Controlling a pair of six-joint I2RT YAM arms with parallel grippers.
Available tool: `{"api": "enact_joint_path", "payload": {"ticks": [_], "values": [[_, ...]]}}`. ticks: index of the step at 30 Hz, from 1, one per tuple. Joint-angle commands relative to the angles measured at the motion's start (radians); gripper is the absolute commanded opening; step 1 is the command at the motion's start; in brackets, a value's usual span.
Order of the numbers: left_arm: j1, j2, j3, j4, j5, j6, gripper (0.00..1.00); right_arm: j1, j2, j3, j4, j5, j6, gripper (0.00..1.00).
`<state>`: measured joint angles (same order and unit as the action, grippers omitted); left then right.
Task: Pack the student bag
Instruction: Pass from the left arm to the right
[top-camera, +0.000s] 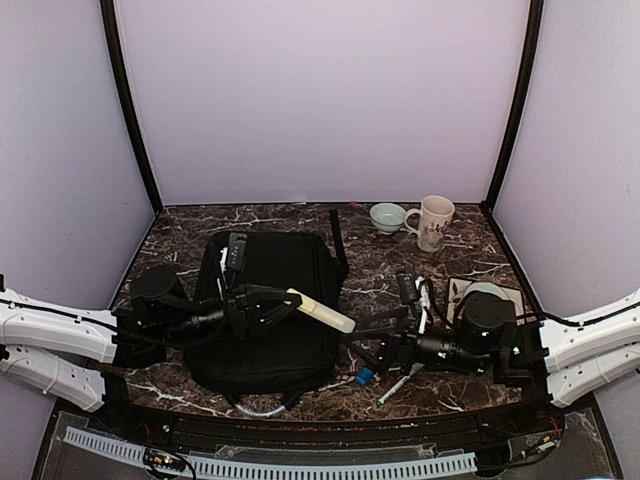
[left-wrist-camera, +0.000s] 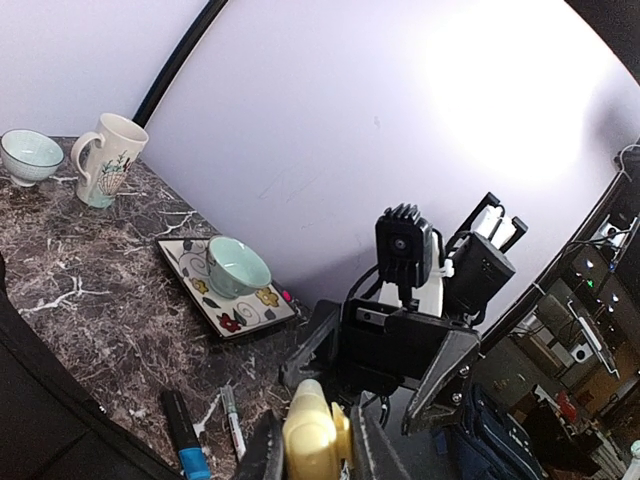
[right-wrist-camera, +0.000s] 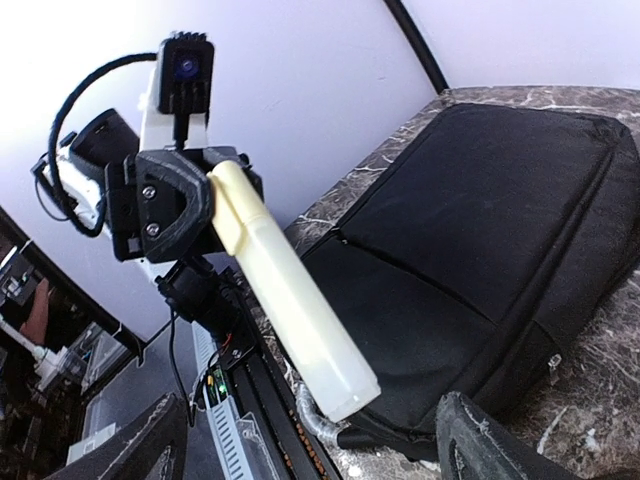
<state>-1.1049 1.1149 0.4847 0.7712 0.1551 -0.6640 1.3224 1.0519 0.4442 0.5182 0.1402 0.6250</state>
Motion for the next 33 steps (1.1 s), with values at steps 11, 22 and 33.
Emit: {"api": "enact_joint_path", "payload": {"ticks": [11, 22, 33], "values": [[-0.003, -0.066, -0.048, 0.138, 0.034, -0.072, 0.0, -0.01, 0.002, -0.059, 0.294, -0.141, 0.035, 0.73], [-0.003, -0.047, -0.048, 0.194, 0.095, -0.098, 0.0, -0.011, 0.053, -0.021, 0.333, -0.171, 0.031, 0.63], [-0.003, -0.023, -0.046, 0.207, 0.104, -0.097, 0.0, -0.011, 0.051, -0.003, 0.35, -0.21, 0.022, 0.43]]}}
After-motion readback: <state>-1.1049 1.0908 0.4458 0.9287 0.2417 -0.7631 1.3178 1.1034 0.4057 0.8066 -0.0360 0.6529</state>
